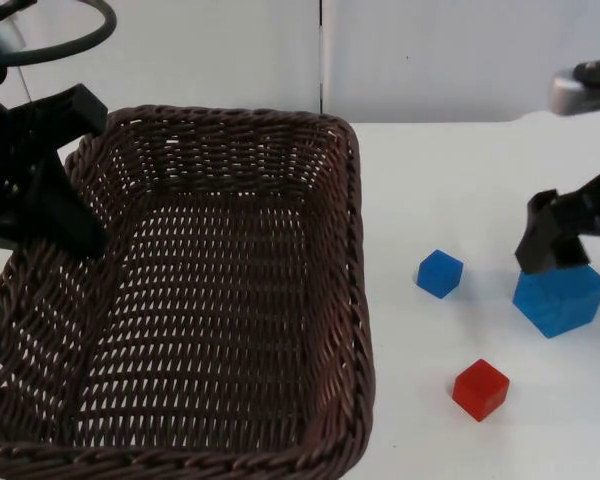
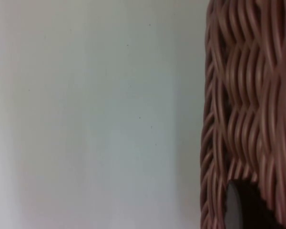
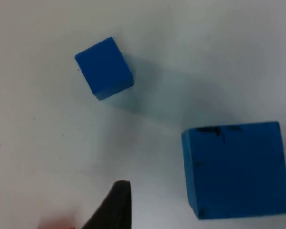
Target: Pick up the basket with the left hand and place the largest block into the basket with the right hand.
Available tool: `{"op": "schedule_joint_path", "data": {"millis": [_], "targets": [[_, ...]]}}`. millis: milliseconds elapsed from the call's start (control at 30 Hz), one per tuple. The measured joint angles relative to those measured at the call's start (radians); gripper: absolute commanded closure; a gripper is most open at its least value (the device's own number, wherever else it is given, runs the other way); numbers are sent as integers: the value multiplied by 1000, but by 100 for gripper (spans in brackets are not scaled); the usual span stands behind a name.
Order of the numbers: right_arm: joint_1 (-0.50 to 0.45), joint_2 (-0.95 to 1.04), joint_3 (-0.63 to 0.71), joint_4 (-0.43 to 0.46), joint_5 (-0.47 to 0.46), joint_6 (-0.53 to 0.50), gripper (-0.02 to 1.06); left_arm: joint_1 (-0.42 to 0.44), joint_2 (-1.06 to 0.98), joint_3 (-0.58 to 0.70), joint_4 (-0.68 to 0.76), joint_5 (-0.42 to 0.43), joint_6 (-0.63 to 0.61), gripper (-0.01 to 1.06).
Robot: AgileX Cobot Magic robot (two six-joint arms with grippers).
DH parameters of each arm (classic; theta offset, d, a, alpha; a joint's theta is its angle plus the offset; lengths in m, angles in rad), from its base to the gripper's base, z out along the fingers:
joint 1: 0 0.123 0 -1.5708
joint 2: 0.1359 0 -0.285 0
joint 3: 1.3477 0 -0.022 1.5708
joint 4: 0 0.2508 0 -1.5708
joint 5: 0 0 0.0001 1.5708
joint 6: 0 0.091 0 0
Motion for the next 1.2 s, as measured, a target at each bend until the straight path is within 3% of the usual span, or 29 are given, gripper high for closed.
{"op": "schedule_joint_path", "data": {"millis": [267, 600, 1100, 1200], "targets": [[2, 124, 0, -25, -165, 0, -1, 0, 0, 0, 0, 0, 2, 105], [2, 231, 0, -29, -282, 0, -1, 0, 0, 0, 0, -5, 2, 105], [2, 241, -1, -29, -290, 0, 0, 0, 0, 0, 2, -7, 2, 105], [2, 241, -1, -29, -271, 0, 8, 0, 0, 0, 2, -7, 2, 105]]}}
